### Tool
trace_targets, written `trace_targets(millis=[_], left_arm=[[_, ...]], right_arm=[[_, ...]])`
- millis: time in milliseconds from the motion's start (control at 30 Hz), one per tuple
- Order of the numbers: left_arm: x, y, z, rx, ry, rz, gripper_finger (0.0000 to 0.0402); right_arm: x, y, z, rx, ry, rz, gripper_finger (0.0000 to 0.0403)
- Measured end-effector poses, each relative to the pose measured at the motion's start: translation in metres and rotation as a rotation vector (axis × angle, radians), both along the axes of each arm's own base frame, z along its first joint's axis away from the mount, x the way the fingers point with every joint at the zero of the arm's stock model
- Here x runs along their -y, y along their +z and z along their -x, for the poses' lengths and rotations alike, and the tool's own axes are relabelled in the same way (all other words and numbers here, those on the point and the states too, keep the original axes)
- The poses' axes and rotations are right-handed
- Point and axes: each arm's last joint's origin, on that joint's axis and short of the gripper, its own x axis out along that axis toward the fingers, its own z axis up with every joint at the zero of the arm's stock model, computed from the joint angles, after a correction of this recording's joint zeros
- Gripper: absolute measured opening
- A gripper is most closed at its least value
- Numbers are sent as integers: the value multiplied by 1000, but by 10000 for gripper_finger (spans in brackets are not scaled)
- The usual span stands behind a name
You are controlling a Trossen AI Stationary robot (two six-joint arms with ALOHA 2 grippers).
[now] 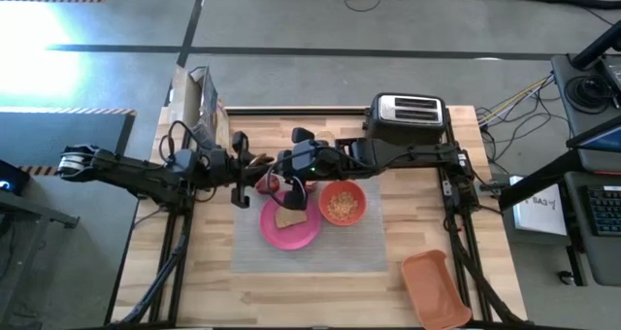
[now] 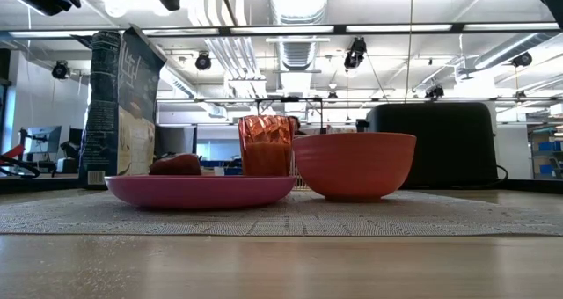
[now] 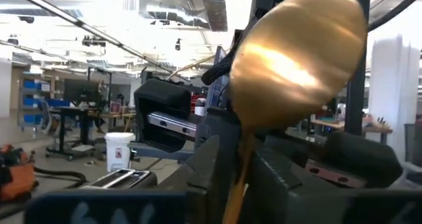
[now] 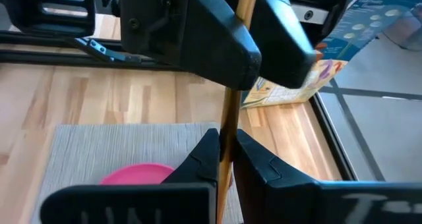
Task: Arrange a breakfast setting
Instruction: Put the gold spoon to the right of the orange bowl on the table mat
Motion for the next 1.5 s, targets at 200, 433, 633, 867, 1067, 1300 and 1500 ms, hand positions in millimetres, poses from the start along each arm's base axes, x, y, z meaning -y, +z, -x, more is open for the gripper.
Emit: trace_targets(millis=[200,433,633,867,1067,1300,1500], left_arm=[[0,-3,-1,-34,11,-9,109],[0,-2,1,-41,15,-18,172],[-1,0,4,-42,13,-14,197],[-1,-10,5,-171,8,-11,200],[-1,-16,6,-241,16,-46,200],[-1,-16,13,-280,23,-77,201],[-2,-11,23,-279,24,-79,201]], right_arm=[[2,0,0,-3,0,-3,13],[29,18,20,-47,-97,-36,13],[67,26,51,-192,-336,-129,13],[71,0,80,-498,-638,-317,13],[33,2,89,-474,-681,-512,13],[-8,-17,108,-474,-882,-610,13],[-35,-48,129,-511,-1096,-688,13]])
